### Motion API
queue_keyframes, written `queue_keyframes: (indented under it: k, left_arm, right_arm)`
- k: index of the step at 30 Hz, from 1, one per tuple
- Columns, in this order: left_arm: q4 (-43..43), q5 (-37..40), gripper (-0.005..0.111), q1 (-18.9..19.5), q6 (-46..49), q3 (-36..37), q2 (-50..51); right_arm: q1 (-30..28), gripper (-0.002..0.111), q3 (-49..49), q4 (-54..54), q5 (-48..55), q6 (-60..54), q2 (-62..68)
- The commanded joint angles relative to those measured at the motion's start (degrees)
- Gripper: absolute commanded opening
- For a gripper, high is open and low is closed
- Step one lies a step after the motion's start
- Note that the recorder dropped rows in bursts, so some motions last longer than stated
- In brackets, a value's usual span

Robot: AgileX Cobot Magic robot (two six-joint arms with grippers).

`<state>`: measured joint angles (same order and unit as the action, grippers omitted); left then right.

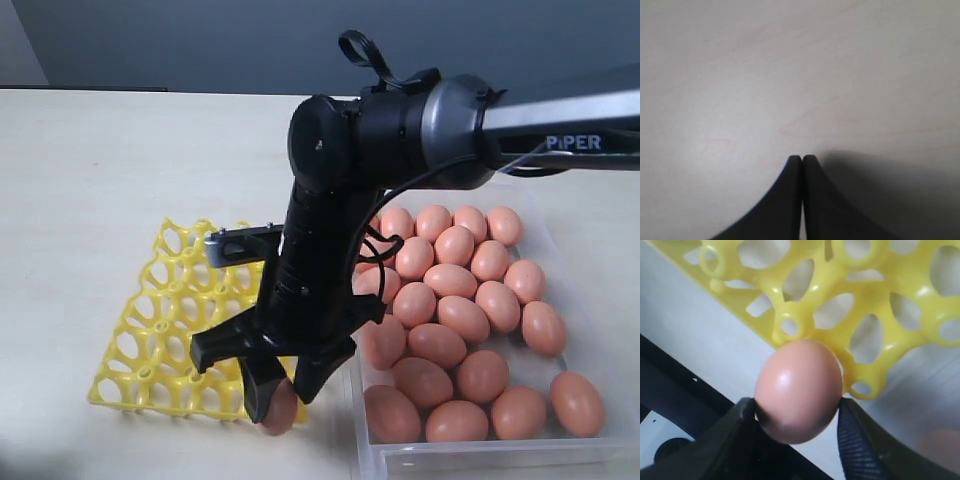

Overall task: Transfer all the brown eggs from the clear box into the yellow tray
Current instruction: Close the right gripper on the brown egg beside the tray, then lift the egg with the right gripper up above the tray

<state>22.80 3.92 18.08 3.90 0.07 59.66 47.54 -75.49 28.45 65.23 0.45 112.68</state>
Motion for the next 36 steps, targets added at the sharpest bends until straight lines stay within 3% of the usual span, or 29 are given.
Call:
queue_keyframes:
  k: [1, 5, 13, 25, 30, 33, 36]
  left_arm:
    - [-0.16, -0.48, 0.0, 0.06, -0.25, -0.07, -0.05]
    - [-0.16, -0.48, 0.0, 0.06, -0.25, -0.07, -0.05]
    - [-0.16, -0.48, 0.0, 0.06, -0.25, -0.07, -0.05]
    - [-0.16, -0.48, 0.0, 0.06, -0.25, -0.07, -0.05]
    - [-0.16, -0.48, 0.0, 0.06, -0.25, -0.07, -0.05]
    - [-0.16, -0.48, 0.0, 0.06, -0.25, -0.07, -0.05]
    - [-0.16, -0.48, 0.0, 0.06, -0.25, -0.07, -0.05]
  right_arm:
    - [-0.04, 0.025, -2.13, 0.12, 0.54, 0.0, -0.13]
    - [-0.04, 0.008, -2.51, 0.12, 1.46, 0.0, -0.13]
    - [-0.04, -0.001, -2.51, -2.96, 2.02, 0.0, -0.13]
    - [-0.04, -0.001, -11.94, -7.22, 4.74, 0.21, -0.13]
    - [-0.4, -0.001, -15.18, -18.59, 4.74, 2.5, -0.13]
    - [-2.8, -0.001, -17.62, -20.2, 4.74, 2.62, 0.34]
    - [-6.68, -0.001, -20.44, -14.77, 4.74, 2.62, 1.54]
